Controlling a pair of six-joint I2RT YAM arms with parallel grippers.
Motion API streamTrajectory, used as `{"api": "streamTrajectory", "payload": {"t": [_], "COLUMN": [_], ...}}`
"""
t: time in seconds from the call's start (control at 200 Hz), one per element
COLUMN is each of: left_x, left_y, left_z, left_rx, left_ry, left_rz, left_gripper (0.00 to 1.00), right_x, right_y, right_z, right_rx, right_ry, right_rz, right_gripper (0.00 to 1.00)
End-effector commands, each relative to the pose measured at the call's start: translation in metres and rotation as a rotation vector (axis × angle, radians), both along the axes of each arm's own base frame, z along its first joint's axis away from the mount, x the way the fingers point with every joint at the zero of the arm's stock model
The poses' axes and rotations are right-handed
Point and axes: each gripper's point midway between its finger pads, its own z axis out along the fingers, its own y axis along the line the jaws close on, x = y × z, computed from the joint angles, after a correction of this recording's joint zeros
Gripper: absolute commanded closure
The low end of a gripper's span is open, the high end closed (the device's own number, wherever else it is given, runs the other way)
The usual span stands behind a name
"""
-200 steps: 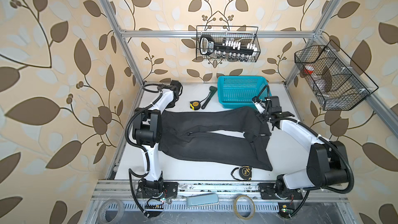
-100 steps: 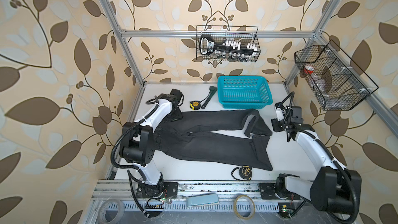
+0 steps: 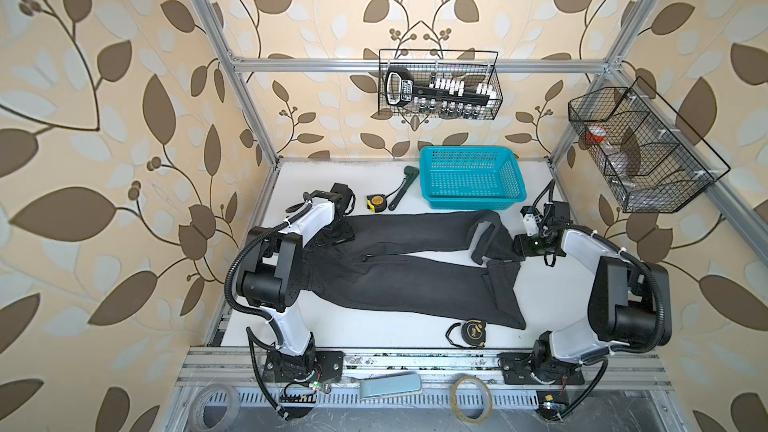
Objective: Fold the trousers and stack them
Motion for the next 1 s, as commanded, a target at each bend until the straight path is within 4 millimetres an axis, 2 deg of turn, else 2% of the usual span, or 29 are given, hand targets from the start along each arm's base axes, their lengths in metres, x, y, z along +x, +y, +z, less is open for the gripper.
{"api": "streamTrajectory", "payload": {"t": [0.0,0.145,0.225,0.285,0.395,0.495,0.63,0.74,0.83,0.995], "left_x": [-0.005,-0.011,-0.013,-0.014,-0.015,-0.017,-0.019,-0.017,-0.014,-0.012], "left_y": [0.007,0.01,0.012,0.013,0.014,0.017,0.027,0.03,0.033,0.043], "left_z": [-0.004,-0.011,-0.014,-0.015,-0.016,-0.017,-0.015,-0.012,-0.008,-0.002], "left_rx": [0.009,0.011,0.017,0.019,0.026,0.047,0.087,0.095,0.114,0.163], "left_ry": [0.019,0.042,0.049,0.054,0.059,0.068,0.068,0.06,0.055,0.053], "left_rz": [-0.008,-0.008,-0.007,-0.005,-0.005,-0.011,-0.015,-0.013,-0.017,-0.034], "left_gripper": [0.22,0.22,0.22,0.22,0.22,0.22,0.22,0.22,0.22,0.22], "right_x": [-0.007,-0.016,-0.016,-0.017,-0.021,-0.018,-0.007,0.01,0.025,0.042], "right_y": [0.019,0.011,0.009,0.005,-0.014,-0.03,-0.063,-0.076,-0.087,-0.102], "right_z": [-0.004,-0.017,-0.018,-0.016,-0.013,-0.001,0.031,0.061,0.08,0.089], "right_rx": [0.089,0.018,-0.002,-0.025,-0.127,-0.227,-0.486,-0.738,-0.852,-0.94], "right_ry": [0.031,0.104,0.101,0.102,0.113,0.088,0.026,-0.03,-0.065,-0.052], "right_rz": [0.056,0.061,0.054,0.043,0.019,0.0,-0.021,0.012,0.007,0.026], "right_gripper": [0.46,0.57,0.65,0.75,1.0,1.0,1.0,1.0,0.97,0.92]}}
